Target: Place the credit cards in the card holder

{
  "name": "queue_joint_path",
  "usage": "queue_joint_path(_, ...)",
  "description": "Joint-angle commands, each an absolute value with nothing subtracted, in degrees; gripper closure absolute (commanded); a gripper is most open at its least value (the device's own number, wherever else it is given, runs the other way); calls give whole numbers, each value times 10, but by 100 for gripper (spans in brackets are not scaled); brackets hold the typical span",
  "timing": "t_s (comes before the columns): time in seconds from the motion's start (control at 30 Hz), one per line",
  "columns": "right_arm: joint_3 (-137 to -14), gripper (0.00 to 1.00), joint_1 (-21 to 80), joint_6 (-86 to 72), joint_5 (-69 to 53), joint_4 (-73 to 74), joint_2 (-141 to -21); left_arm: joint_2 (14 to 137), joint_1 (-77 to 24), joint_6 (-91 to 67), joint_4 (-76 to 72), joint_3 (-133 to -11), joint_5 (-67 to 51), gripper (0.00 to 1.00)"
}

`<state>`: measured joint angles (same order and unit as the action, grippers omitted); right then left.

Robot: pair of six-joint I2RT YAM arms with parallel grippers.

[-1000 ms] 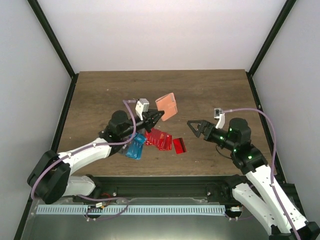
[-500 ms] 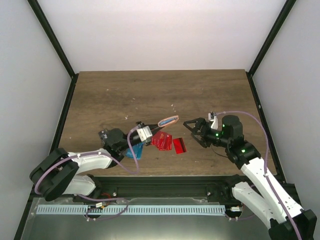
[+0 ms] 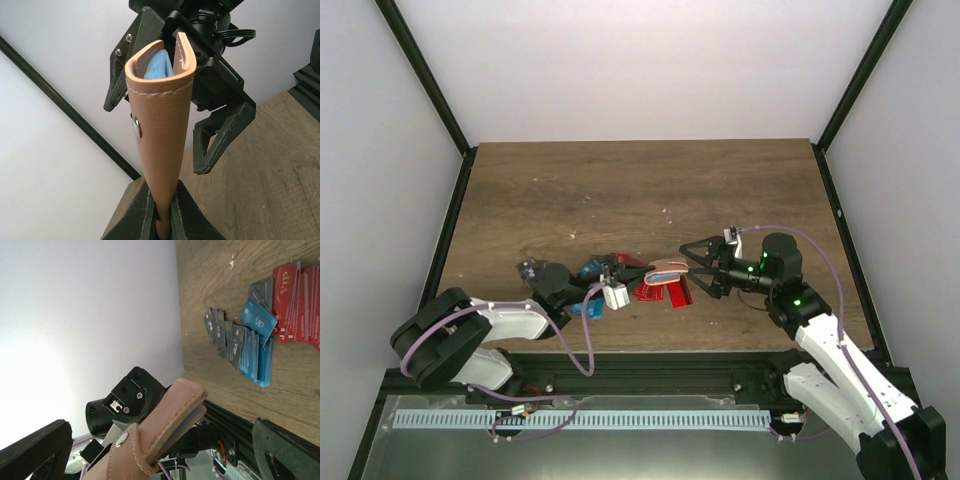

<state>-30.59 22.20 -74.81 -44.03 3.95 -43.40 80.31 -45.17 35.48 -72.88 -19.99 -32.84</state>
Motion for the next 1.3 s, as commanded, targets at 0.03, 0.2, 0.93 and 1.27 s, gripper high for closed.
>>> queue_joint_path(0.03,-291,0,219,-794,-460,-24,-426,801,-455,399,-767,-201,-352,96)
queue_joint_path(0.2,-270,21,221,-818,-473,-66,-433,814,-463,397,-790,-210,-346,96)
queue_joint_path(0.93,-330,99,229,-644,-448,2,-448,788,-489,262,-777,-239,-305,48)
queue_joint_path(1.27,-363,99,229,-441,-363,28,-427,604,-493,-9,-373,-314,-155,34)
